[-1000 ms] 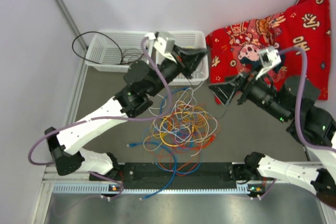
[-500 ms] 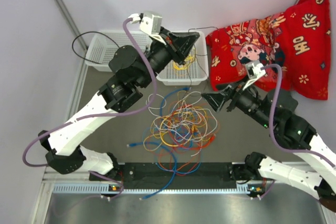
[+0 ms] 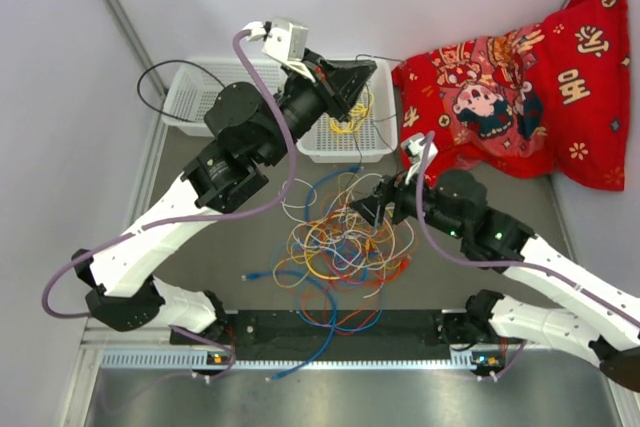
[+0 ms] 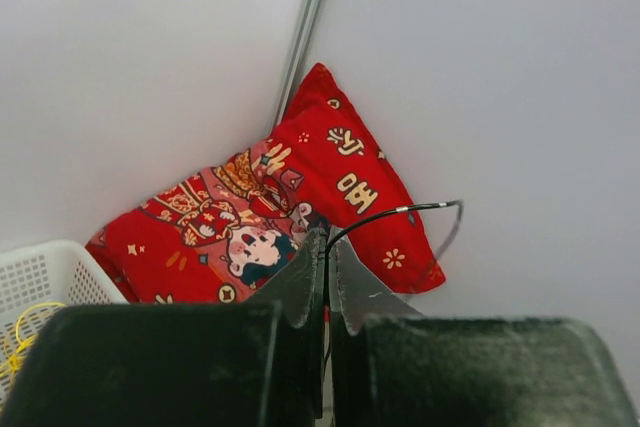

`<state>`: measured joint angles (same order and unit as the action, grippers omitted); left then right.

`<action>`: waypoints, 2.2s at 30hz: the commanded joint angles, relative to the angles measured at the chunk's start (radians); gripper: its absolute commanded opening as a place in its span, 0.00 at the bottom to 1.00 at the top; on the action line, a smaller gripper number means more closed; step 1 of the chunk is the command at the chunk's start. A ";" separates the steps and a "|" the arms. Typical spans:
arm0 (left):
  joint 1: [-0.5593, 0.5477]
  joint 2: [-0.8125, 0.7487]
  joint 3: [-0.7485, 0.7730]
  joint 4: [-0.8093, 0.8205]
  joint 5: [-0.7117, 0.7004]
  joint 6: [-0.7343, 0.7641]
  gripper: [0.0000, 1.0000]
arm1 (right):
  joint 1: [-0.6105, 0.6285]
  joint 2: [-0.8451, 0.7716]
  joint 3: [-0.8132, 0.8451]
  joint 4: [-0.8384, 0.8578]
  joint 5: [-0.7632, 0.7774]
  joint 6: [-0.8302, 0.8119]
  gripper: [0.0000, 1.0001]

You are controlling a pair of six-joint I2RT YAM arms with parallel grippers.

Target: Untangle the cables

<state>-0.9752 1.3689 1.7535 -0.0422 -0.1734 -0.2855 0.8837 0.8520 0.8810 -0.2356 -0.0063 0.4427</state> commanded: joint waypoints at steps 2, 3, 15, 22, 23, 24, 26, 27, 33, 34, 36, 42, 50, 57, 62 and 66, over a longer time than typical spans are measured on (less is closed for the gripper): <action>0.001 0.006 0.060 -0.002 -0.003 0.009 0.00 | 0.009 0.067 -0.007 0.191 -0.076 0.037 0.80; 0.000 0.007 0.061 -0.007 -0.003 0.011 0.00 | 0.009 0.082 -0.002 0.220 -0.083 0.036 0.80; 0.000 -0.025 0.058 -0.016 -0.070 0.049 0.00 | 0.009 0.197 0.332 0.073 -0.001 -0.122 0.00; 0.000 -0.082 -0.015 0.034 -0.121 0.074 0.00 | 0.009 0.139 0.637 -0.085 0.035 -0.176 0.00; 0.000 -0.082 -0.017 0.034 -0.123 0.075 0.00 | 0.011 0.139 0.700 -0.097 0.035 -0.180 0.00; 0.000 -0.082 -0.019 0.033 -0.127 0.075 0.00 | 0.009 0.140 0.731 -0.125 0.035 -0.185 0.00; 0.000 -0.080 -0.020 0.034 -0.127 0.078 0.00 | 0.009 0.147 0.824 -0.148 0.032 -0.193 0.00; 0.000 -0.079 -0.020 0.034 -0.127 0.078 0.00 | 0.009 0.148 0.851 -0.156 0.029 -0.199 0.00; 0.000 -0.073 -0.020 0.064 -0.140 0.085 0.00 | 0.009 0.142 0.877 -0.191 0.034 -0.202 0.00; 0.000 -0.073 -0.019 0.067 -0.143 0.089 0.00 | 0.011 0.139 0.851 -0.191 0.035 -0.194 0.00; 0.000 -0.073 -0.014 0.067 -0.156 0.094 0.00 | 0.009 0.124 0.761 -0.166 0.028 -0.161 0.00; 0.000 -0.048 0.027 0.038 -0.138 0.100 0.00 | 0.009 0.117 0.612 -0.120 0.052 -0.142 0.00; 0.001 -0.106 -0.097 0.021 -0.162 0.091 0.00 | 0.009 0.133 0.587 -0.123 0.083 -0.165 0.00; 0.000 -0.194 -0.276 0.034 -0.095 0.037 0.00 | 0.009 0.133 0.584 -0.108 0.100 -0.167 0.00; 0.001 -0.246 -0.440 0.096 -0.075 -0.006 0.00 | 0.009 0.136 0.599 -0.122 0.111 -0.168 0.00; 0.012 -0.289 -0.499 0.096 -0.237 0.023 0.00 | 0.008 0.143 0.579 -0.105 0.166 -0.191 0.00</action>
<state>-0.9752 1.1355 1.2850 -0.0120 -0.2859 -0.2653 0.8837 0.9947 1.4593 -0.3901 0.0990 0.2813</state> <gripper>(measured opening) 0.013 0.009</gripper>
